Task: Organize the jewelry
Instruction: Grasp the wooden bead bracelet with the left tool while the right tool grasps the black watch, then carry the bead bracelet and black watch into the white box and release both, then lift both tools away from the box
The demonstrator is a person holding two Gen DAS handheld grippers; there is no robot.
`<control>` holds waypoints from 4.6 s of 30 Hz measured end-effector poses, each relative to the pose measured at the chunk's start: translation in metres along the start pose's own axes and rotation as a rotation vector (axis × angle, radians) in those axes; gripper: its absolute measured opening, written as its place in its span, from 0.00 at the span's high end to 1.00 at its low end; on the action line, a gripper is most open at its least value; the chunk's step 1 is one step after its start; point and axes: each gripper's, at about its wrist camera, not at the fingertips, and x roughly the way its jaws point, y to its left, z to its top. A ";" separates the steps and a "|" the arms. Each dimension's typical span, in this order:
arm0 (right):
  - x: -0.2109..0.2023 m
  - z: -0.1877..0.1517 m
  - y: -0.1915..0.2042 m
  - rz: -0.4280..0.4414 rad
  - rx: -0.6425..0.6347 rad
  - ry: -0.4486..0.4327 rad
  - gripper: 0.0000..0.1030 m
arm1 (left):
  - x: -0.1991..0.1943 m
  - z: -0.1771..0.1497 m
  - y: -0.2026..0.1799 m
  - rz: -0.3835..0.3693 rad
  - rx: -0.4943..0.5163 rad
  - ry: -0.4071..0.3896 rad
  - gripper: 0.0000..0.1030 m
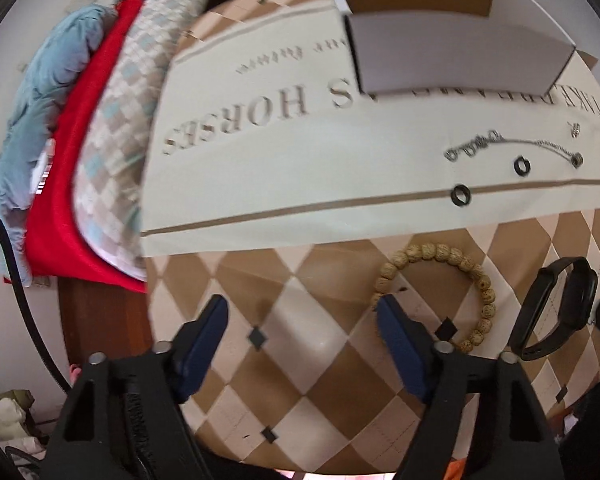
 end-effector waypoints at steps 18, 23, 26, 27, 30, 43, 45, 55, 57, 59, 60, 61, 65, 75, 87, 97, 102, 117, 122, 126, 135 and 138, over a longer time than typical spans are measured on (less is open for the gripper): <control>0.038 0.001 0.032 -0.026 -0.078 0.067 0.56 | 0.012 -0.020 0.027 -0.031 -0.019 -0.028 0.94; 0.041 0.002 0.036 -0.059 -0.123 0.067 0.79 | 0.010 -0.021 0.026 -0.036 -0.019 -0.040 0.94; 0.043 0.001 0.042 -0.094 -0.159 0.065 0.83 | 0.010 -0.021 0.024 -0.046 -0.022 -0.035 0.94; 0.044 0.001 0.044 -0.102 -0.169 0.063 0.83 | 0.010 -0.022 0.023 -0.044 -0.023 -0.035 0.94; 0.047 -0.001 0.053 -0.113 -0.196 0.049 0.85 | 0.008 -0.023 0.022 -0.050 -0.031 -0.035 0.94; 0.017 -0.001 0.037 -0.069 -0.193 -0.008 0.87 | -0.040 -0.015 0.025 -0.096 -0.060 -0.150 0.94; 0.008 0.004 0.033 -0.062 -0.191 -0.024 0.87 | -0.052 -0.011 0.026 -0.110 -0.067 -0.175 0.94; -0.038 0.041 0.030 -0.039 -0.209 -0.115 0.87 | -0.105 0.013 0.029 -0.156 -0.082 -0.292 0.94; -0.046 0.051 0.031 -0.033 -0.209 -0.136 0.87 | -0.114 0.022 0.031 -0.172 -0.089 -0.310 0.94; -0.056 0.067 0.033 -0.027 -0.208 -0.162 0.87 | -0.123 0.035 0.034 -0.199 -0.101 -0.328 0.94; -0.061 0.075 0.033 -0.022 -0.207 -0.176 0.87 | -0.126 0.042 0.036 -0.212 -0.106 -0.335 0.94; -0.067 0.086 0.033 -0.018 -0.207 -0.193 0.87 | -0.131 0.050 0.037 -0.224 -0.112 -0.345 0.94; -0.080 0.124 0.043 -0.007 -0.225 -0.239 0.87 | -0.143 0.094 0.044 -0.281 -0.136 -0.368 0.94; -0.039 0.211 0.056 0.041 -0.216 -0.123 0.87 | -0.100 0.187 0.035 -0.456 -0.123 -0.212 0.94; -0.011 0.221 0.068 0.049 -0.244 -0.031 0.73 | -0.065 0.203 0.023 -0.547 -0.138 -0.082 0.91; -0.032 0.210 0.070 -0.090 -0.274 -0.080 0.13 | -0.096 0.186 0.047 -0.285 -0.167 -0.240 0.04; -0.025 0.191 0.065 -0.146 -0.270 -0.090 0.01 | -0.083 0.164 0.048 -0.170 -0.166 -0.253 0.00; -0.044 0.158 0.065 -0.168 -0.243 -0.193 0.00 | -0.090 0.122 0.058 -0.100 -0.189 -0.312 0.00; -0.073 0.144 0.068 -0.184 -0.243 -0.272 0.00 | -0.115 0.104 0.058 -0.100 -0.190 -0.375 0.00; -0.100 0.128 0.070 -0.180 -0.240 -0.330 0.00 | -0.133 0.085 0.058 -0.092 -0.181 -0.419 0.00; -0.147 0.089 0.070 -0.170 -0.252 -0.422 0.00 | -0.176 0.048 0.064 -0.109 -0.185 -0.503 0.00; -0.162 0.077 0.071 -0.160 -0.255 -0.451 0.00 | -0.189 0.036 0.065 -0.100 -0.186 -0.530 0.00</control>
